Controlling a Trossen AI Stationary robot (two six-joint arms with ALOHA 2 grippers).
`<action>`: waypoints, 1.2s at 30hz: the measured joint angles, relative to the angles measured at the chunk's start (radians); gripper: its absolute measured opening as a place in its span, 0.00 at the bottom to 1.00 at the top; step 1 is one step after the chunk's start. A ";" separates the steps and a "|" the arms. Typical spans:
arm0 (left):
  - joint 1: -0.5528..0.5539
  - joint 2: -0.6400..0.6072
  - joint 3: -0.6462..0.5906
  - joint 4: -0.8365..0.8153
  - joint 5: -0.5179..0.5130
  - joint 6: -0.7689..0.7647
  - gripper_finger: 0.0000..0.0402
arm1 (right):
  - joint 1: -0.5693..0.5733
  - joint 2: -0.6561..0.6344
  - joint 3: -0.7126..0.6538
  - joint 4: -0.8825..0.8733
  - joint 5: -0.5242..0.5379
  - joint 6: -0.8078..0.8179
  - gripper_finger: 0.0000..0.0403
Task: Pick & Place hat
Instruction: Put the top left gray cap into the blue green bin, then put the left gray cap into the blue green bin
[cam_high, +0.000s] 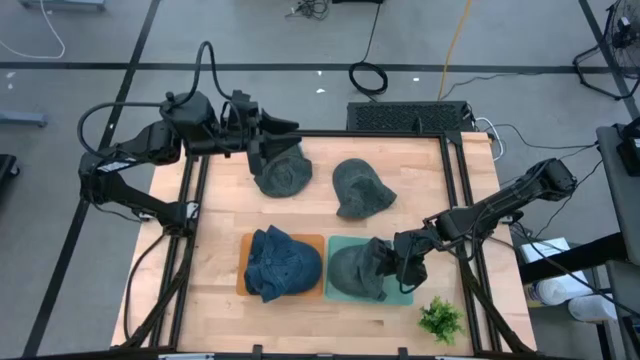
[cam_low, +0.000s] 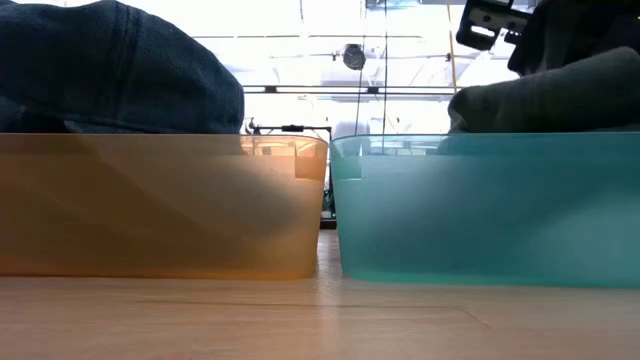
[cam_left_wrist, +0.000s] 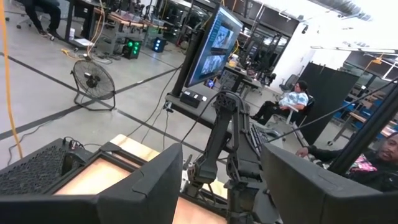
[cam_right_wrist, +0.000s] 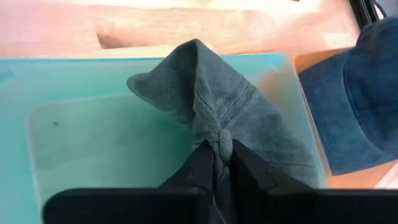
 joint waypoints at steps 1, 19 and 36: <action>0.003 0.000 0.000 0.000 0.000 -0.001 0.56 | 0.000 0.000 0.000 0.001 0.000 0.016 0.09; 0.014 0.000 0.000 -0.001 0.062 0.000 0.56 | 0.053 -0.224 0.000 0.026 0.013 0.278 0.54; 0.013 0.000 0.000 -0.001 0.078 0.038 0.56 | 0.057 -0.343 0.016 0.532 0.542 0.722 0.56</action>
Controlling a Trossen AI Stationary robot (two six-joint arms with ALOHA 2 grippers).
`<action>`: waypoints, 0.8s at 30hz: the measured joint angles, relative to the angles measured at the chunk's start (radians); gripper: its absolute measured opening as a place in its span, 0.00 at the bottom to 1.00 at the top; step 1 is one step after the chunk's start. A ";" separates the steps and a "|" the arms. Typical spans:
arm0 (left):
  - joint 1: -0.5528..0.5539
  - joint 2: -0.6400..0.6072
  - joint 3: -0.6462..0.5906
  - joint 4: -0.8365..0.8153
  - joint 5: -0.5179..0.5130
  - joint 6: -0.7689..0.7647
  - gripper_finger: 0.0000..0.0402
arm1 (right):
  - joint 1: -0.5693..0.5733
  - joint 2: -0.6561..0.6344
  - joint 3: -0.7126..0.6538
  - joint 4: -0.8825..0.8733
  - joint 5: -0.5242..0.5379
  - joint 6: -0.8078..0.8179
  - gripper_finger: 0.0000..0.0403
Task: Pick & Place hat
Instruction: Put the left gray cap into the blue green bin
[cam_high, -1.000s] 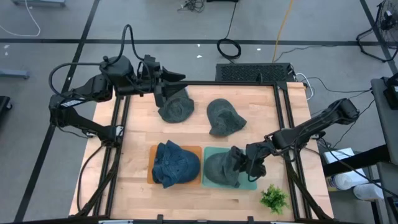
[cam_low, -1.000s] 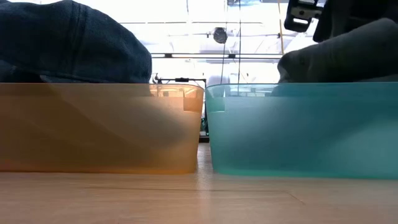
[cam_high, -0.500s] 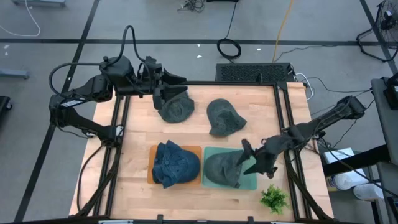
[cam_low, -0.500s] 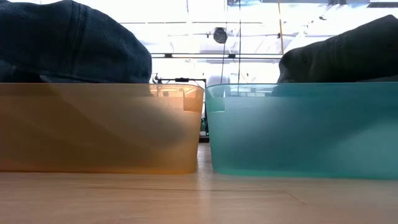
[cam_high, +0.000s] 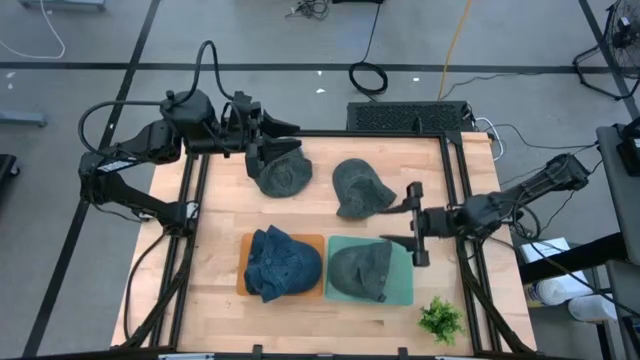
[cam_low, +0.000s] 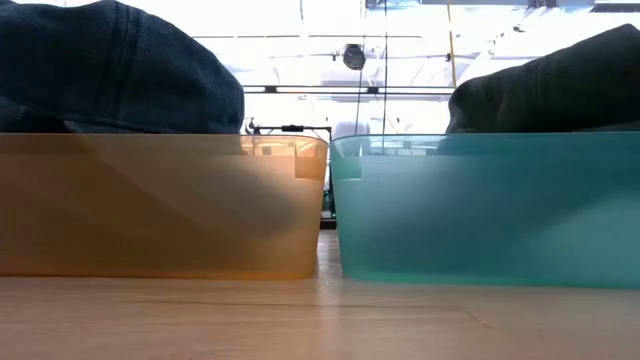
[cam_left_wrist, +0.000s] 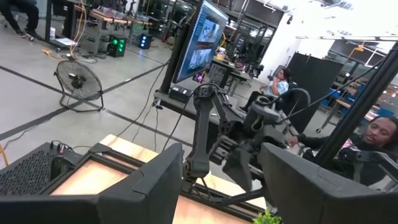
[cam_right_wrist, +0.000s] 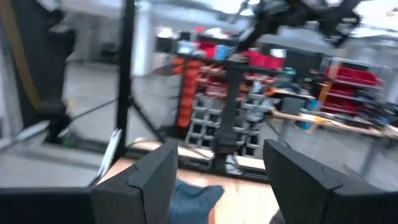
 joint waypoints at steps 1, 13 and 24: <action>0.000 0.000 0.000 0.000 0.000 0.000 0.56 | 0.000 0.000 0.000 0.008 0.027 0.018 0.56; 0.000 0.000 0.000 0.000 0.000 0.025 0.56 | -0.010 0.012 0.198 -0.327 0.260 0.229 0.56; 0.000 0.000 0.000 0.000 0.000 0.024 0.56 | -0.129 0.130 0.599 -0.759 0.325 0.421 0.56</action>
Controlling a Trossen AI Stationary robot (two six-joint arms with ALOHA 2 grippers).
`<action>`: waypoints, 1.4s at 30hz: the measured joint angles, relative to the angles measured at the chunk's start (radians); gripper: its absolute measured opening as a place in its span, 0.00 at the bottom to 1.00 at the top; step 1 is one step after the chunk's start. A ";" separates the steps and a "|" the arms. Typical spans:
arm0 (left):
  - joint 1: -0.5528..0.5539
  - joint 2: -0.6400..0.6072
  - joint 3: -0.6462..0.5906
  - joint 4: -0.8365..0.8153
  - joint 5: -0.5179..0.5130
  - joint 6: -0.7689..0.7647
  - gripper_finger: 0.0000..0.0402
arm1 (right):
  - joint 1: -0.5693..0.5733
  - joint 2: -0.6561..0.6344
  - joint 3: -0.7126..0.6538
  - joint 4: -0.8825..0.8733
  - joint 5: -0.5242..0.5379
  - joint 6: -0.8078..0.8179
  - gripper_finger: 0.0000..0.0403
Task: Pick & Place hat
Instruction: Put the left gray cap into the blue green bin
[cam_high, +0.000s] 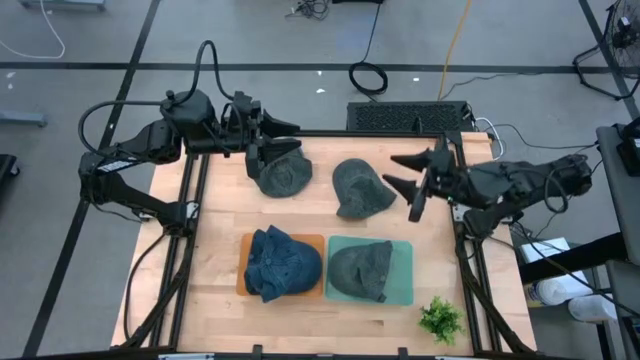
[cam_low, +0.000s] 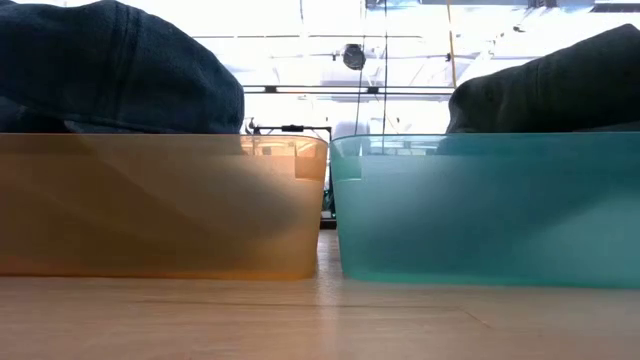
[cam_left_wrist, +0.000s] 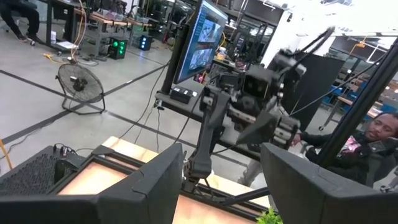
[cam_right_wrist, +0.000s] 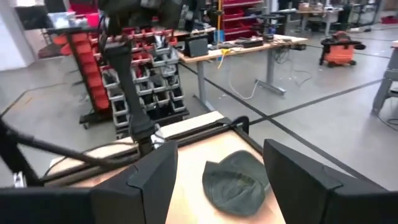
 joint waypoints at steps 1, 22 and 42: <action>0.000 0.000 0.000 0.000 0.000 -0.005 0.56 | -0.012 0.015 0.028 -0.004 0.000 0.001 0.56; 0.034 -0.013 0.000 -0.069 -0.011 -0.027 0.56 | -0.380 0.386 0.542 -0.250 -0.192 -0.025 0.56; 0.343 -0.032 -0.034 -0.774 -0.289 -0.198 0.56 | -0.535 0.488 0.552 -0.236 -0.402 -0.005 0.56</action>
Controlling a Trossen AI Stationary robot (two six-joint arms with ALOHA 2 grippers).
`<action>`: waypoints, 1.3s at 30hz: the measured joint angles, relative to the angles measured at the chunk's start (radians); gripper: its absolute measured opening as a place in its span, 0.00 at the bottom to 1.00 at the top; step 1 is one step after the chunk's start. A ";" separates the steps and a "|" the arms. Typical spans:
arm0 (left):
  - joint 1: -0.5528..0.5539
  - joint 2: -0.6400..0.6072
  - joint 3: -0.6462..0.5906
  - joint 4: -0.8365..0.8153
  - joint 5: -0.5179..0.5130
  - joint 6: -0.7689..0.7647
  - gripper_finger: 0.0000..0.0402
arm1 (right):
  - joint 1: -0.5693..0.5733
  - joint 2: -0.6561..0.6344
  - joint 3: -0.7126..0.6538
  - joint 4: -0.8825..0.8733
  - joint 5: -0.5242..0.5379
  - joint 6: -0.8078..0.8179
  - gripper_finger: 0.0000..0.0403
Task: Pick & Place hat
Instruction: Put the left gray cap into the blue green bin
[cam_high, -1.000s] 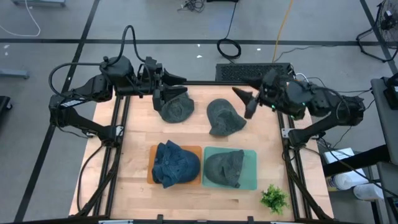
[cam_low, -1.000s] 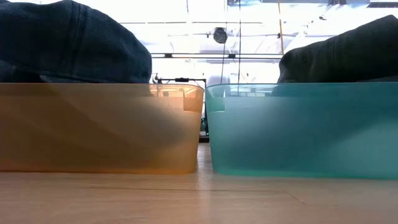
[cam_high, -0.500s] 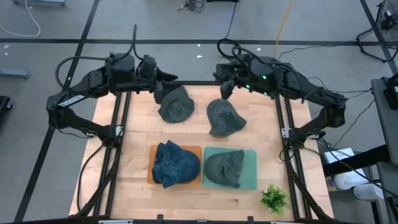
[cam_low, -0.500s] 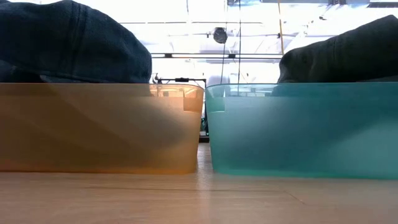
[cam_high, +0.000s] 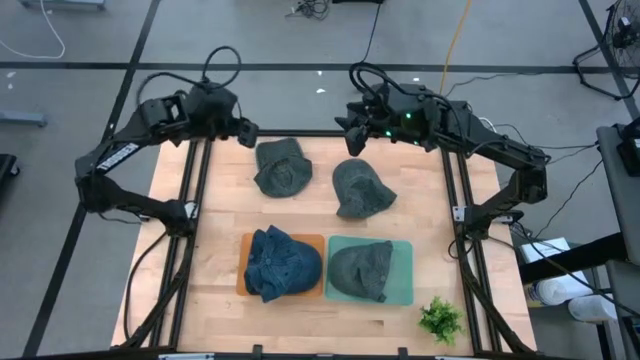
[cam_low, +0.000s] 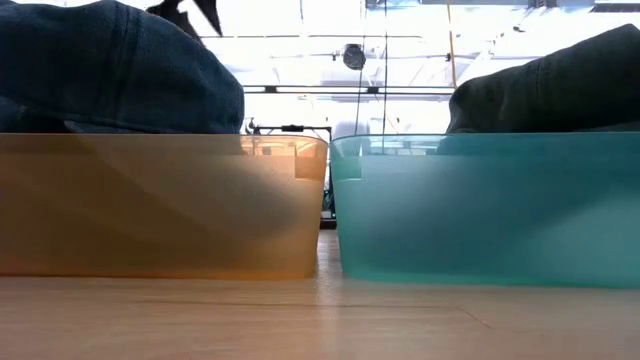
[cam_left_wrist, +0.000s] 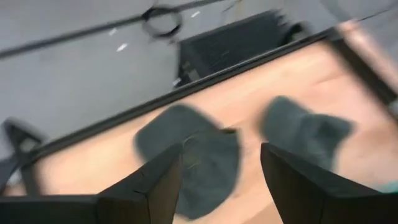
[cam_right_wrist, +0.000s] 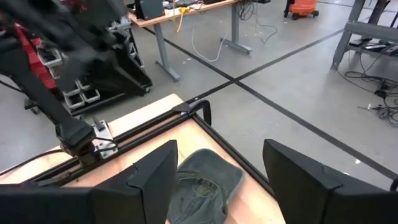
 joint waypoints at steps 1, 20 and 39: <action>0.022 0.000 -0.016 -0.014 0.000 -0.004 0.56 | 0.000 0.000 0.000 0.000 0.000 0.000 0.56; 0.262 0.002 -0.605 0.295 0.116 -0.183 0.56 | 0.000 0.000 0.000 0.000 -0.022 -0.043 0.56; 0.277 0.165 -0.877 0.783 0.194 -0.293 0.56 | 0.000 0.000 -0.001 0.000 -0.020 -0.085 0.56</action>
